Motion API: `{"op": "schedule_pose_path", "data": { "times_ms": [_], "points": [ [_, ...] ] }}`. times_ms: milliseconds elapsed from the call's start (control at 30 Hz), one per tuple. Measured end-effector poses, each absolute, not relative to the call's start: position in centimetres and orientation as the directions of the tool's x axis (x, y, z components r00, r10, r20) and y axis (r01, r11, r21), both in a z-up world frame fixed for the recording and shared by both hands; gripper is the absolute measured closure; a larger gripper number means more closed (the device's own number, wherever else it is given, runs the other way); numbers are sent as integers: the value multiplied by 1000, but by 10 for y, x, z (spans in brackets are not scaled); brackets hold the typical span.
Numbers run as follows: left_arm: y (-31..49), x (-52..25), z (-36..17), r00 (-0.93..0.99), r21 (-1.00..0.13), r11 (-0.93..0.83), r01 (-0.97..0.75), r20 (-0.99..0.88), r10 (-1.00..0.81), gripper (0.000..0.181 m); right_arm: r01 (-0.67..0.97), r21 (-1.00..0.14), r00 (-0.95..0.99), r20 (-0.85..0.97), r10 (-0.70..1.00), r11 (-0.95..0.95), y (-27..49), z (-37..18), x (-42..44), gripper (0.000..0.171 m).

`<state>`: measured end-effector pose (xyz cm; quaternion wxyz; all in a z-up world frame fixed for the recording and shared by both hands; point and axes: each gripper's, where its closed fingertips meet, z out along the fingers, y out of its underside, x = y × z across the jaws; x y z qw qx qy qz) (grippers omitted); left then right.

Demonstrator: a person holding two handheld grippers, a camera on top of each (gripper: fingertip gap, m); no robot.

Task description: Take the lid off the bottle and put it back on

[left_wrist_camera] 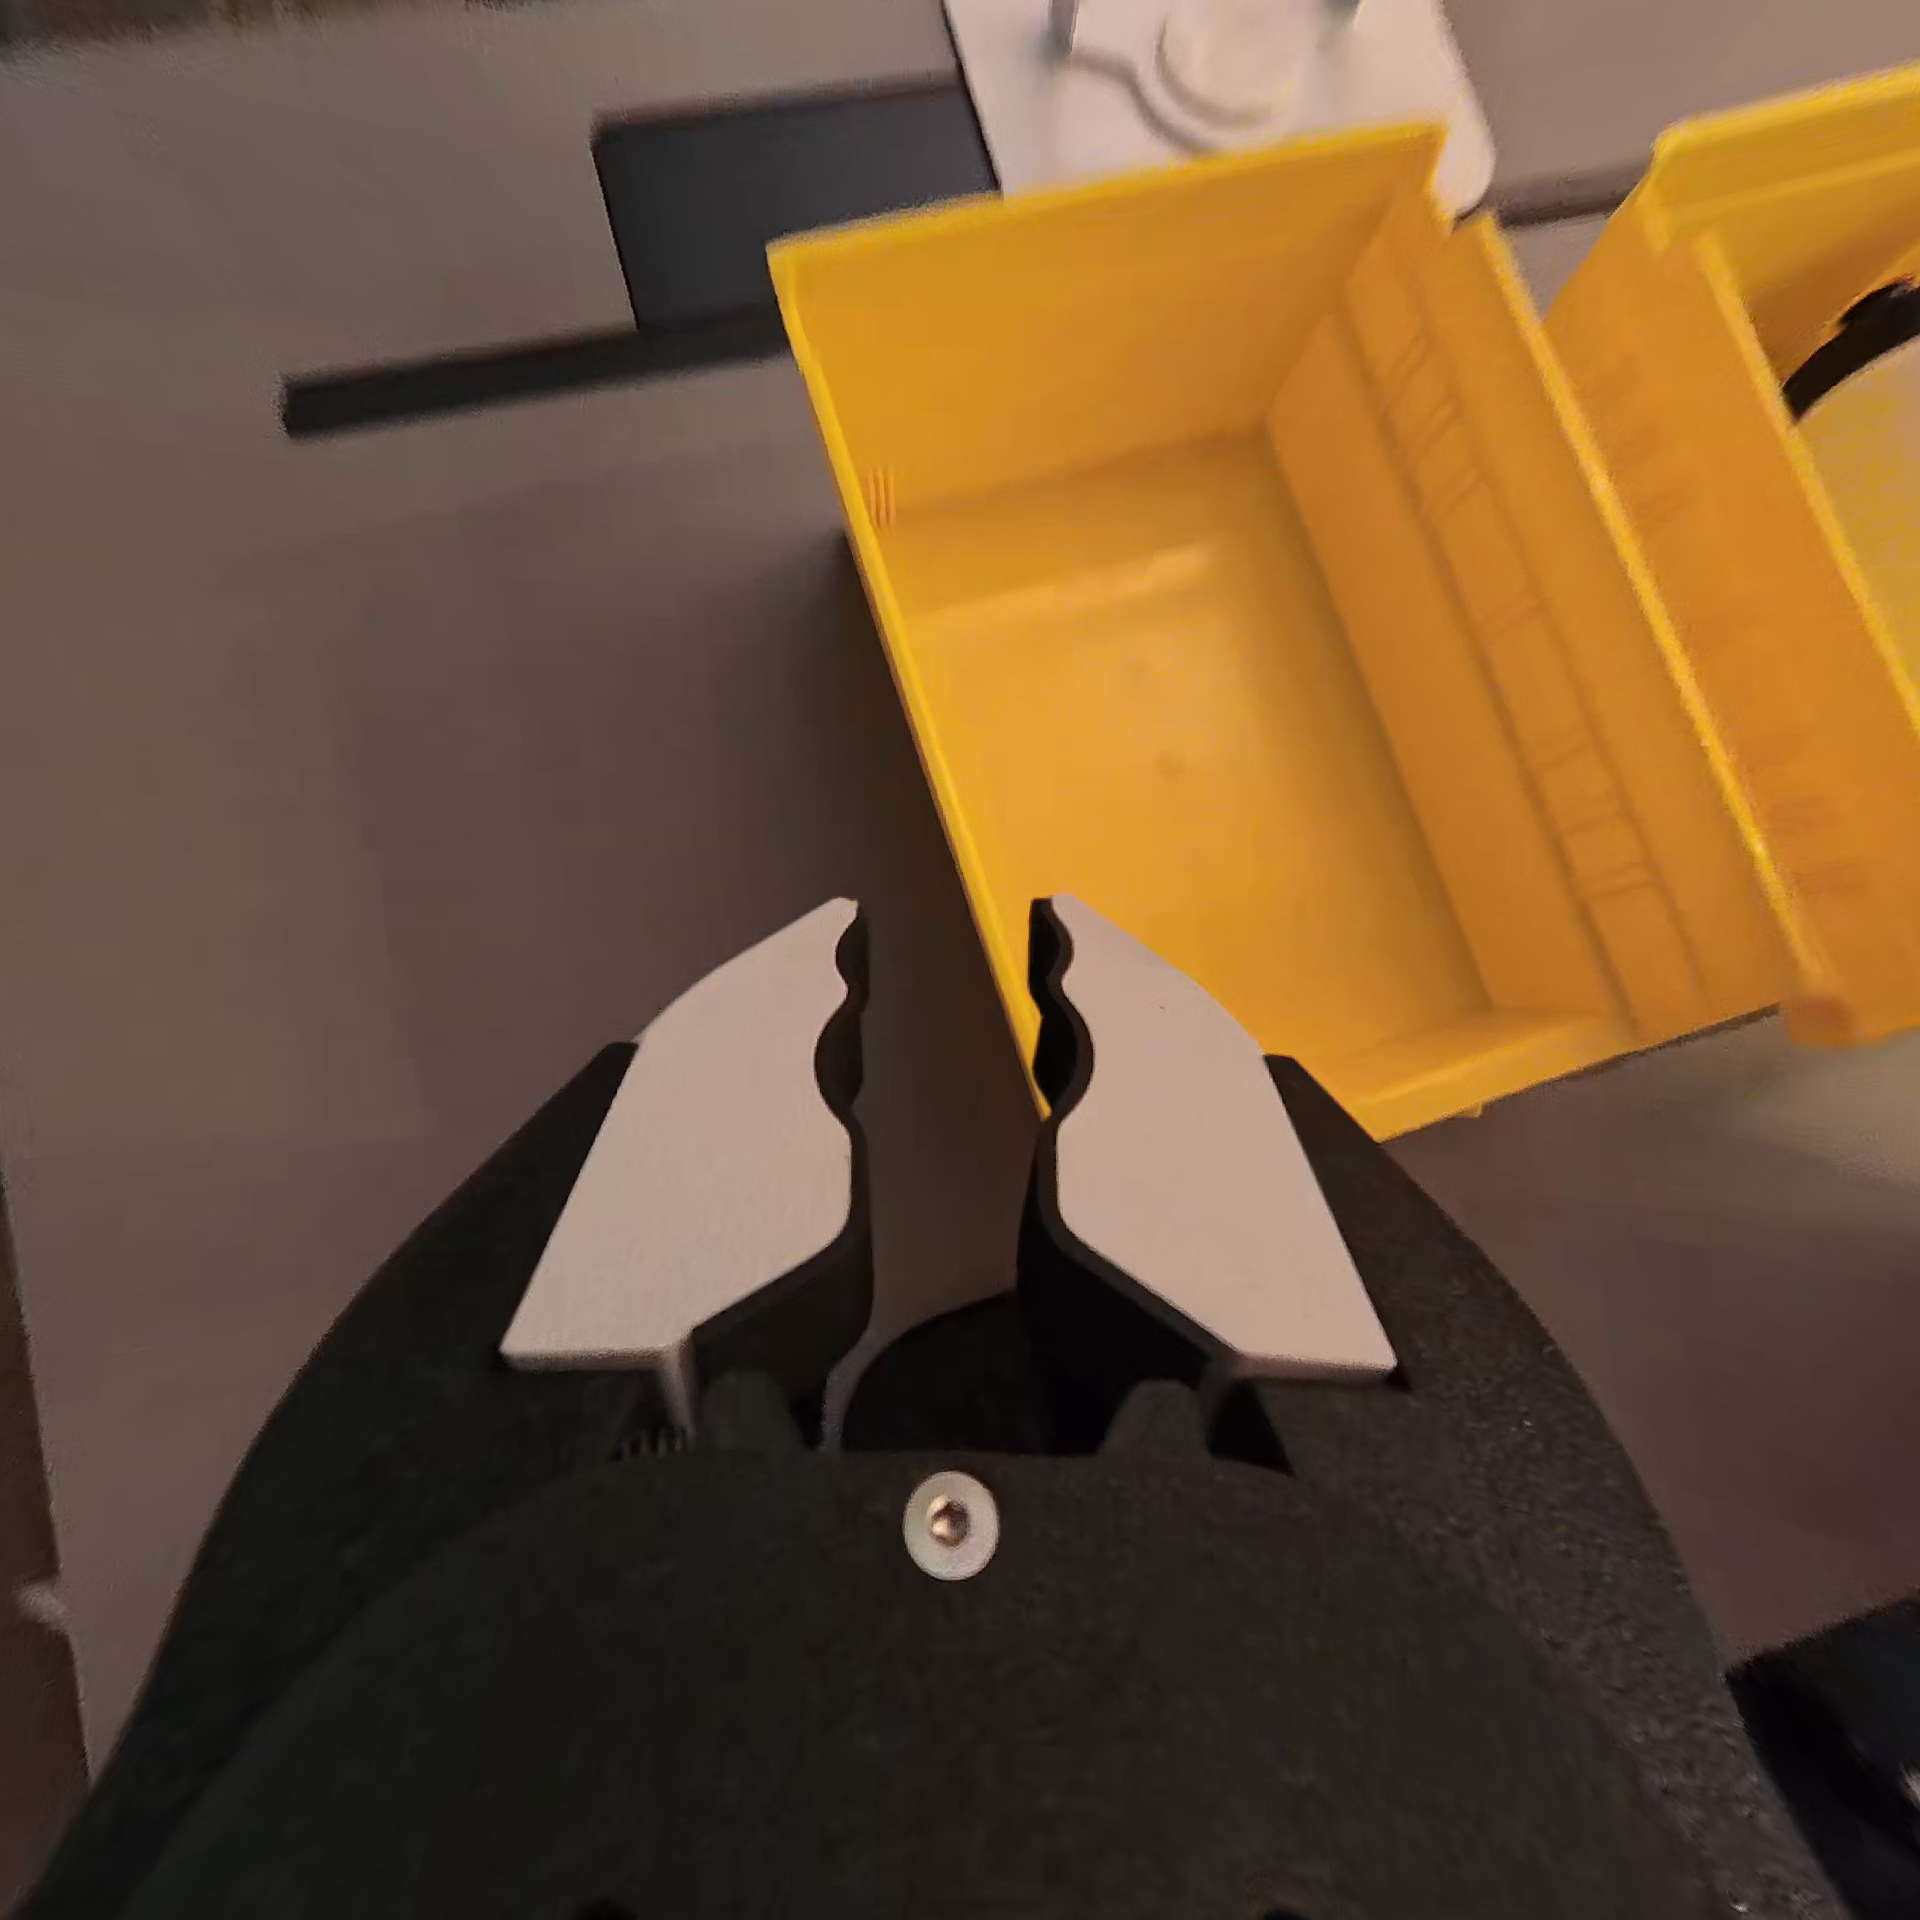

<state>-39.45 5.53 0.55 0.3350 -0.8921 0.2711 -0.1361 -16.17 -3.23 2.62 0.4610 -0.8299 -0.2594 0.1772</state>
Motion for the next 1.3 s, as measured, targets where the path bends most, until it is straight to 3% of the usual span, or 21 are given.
{"op": "schedule_pose_path", "data": {
  "times_ms": [100,167,300,467,633,733,867,1000,1067,1300],
  "points": [
    [59,-393,39,820,-786,-504,-357,-4,-573,153,294,-722,843,-112,526,-626,-6,-17,-182,127],
    [55,-388,53,813,-825,-458,-330,-2,-582,149,308,-639,899,-49,436,-705,16,-36,-175,131],
    [45,-378,59,772,-832,-422,-362,-13,-636,146,277,-482,952,19,306,-831,42,-61,-161,133],
    [47,-373,76,762,-871,-322,-370,-86,-642,146,172,-283,962,-159,223,-944,49,-91,-183,134],
    [40,-364,78,735,-873,-303,-382,-88,-672,146,134,-117,984,-105,146,-984,54,-121,-180,143],
    [37,-362,76,729,-864,-307,-398,-95,-678,146,78,-110,991,-103,89,-991,62,-123,-176,162],
    [33,-356,73,709,-855,-315,-411,-84,-700,146,1,-76,971,-238,19,-997,64,-121,-185,166],
    [27,-355,89,718,-887,-287,-361,-68,-693,143,12,-22,969,-245,17,-1000,57,-112,-187,166],
    [12,-349,111,686,-928,-225,-296,-43,-726,131,26,-18,967,-252,29,-1000,56,-96,-188,166],
    [-58,-350,206,574,-990,1,139,80,-815,117,20,-180,954,-291,73,-983,52,36,-137,166]
  ]
}}
